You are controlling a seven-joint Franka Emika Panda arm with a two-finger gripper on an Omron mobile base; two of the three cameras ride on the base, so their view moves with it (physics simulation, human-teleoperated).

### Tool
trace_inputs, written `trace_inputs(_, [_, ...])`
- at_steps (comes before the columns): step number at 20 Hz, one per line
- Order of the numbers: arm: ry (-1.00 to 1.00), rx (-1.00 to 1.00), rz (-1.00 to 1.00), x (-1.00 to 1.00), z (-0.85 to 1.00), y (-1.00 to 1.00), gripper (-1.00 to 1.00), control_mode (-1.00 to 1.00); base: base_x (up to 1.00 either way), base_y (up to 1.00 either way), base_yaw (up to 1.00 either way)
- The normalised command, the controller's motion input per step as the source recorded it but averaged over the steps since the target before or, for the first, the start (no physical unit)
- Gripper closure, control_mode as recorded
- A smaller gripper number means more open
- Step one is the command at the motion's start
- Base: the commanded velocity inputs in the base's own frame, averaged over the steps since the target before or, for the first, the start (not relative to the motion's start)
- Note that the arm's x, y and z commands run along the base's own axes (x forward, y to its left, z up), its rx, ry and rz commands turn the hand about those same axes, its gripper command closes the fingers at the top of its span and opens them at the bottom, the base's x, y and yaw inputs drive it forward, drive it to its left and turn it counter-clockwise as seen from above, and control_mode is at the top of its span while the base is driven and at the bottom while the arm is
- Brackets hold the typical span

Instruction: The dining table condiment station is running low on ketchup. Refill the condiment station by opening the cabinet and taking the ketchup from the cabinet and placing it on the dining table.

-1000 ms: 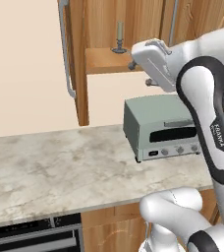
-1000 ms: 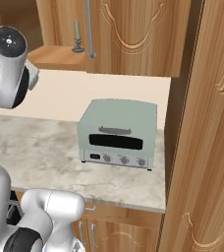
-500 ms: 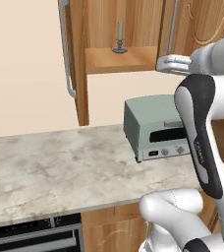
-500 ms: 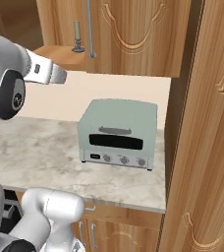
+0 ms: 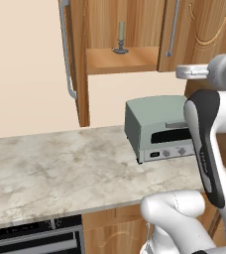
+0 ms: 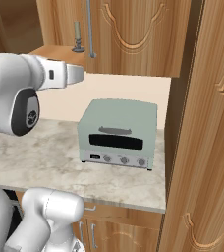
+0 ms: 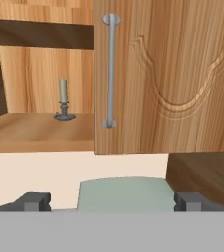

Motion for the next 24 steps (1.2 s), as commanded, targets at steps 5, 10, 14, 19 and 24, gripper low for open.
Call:
trace_inputs(5, [-0.05,0.00,0.00,0.34,0.10,-0.03,-1.00,-1.00,0.00,0.00,0.00])
trace_inputs(10, [-0.01,0.00,0.00,0.69,0.14,0.00,-1.00,-1.00,0.00,0.00,0.00])
trace_inputs(14, [0.00,0.00,0.00,0.81,0.05,0.04,-1.00,-1.00,0.00,0.00,0.00])
trace_inputs(19, [-0.12,-0.03,0.01,0.46,0.41,0.00,-1.00,-1.00,0.00,0.00,0.00])
trace_inputs(24, [-0.07,-0.05,0.01,0.50,0.32,0.01,-1.00,-1.00,0.00,0.00,0.00])
